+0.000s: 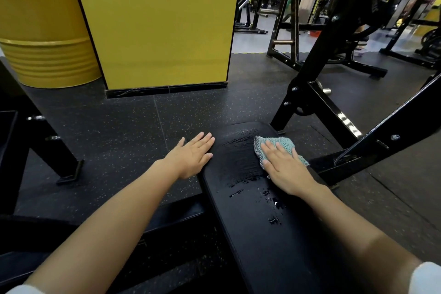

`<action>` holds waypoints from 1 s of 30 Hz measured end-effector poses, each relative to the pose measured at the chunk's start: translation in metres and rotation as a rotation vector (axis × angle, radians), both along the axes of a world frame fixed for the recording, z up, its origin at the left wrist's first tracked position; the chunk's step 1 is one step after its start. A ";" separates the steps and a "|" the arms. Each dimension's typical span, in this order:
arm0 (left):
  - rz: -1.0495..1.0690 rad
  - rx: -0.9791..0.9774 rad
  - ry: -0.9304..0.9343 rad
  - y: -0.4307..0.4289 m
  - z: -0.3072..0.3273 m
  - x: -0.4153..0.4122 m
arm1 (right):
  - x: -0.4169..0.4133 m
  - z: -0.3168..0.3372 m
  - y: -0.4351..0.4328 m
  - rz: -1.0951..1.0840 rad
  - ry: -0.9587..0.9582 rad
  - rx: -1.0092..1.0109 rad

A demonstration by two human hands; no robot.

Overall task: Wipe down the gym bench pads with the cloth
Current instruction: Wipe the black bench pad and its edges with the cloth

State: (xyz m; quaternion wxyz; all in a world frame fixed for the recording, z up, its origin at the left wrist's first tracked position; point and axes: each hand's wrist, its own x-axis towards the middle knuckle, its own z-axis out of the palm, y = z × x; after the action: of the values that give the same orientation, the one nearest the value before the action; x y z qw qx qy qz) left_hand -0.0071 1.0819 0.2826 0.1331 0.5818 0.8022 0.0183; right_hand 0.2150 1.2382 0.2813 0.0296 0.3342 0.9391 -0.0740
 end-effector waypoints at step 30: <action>-0.125 0.067 -0.054 0.026 -0.010 0.036 | -0.021 -0.010 0.046 0.019 0.075 -0.067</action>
State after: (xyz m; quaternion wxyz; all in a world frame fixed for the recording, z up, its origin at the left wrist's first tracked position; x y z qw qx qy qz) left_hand 0.0290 1.1079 0.2730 0.1361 0.6341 0.7594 0.0528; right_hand 0.1943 1.2846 0.2717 0.0061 0.3212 0.9396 -0.1177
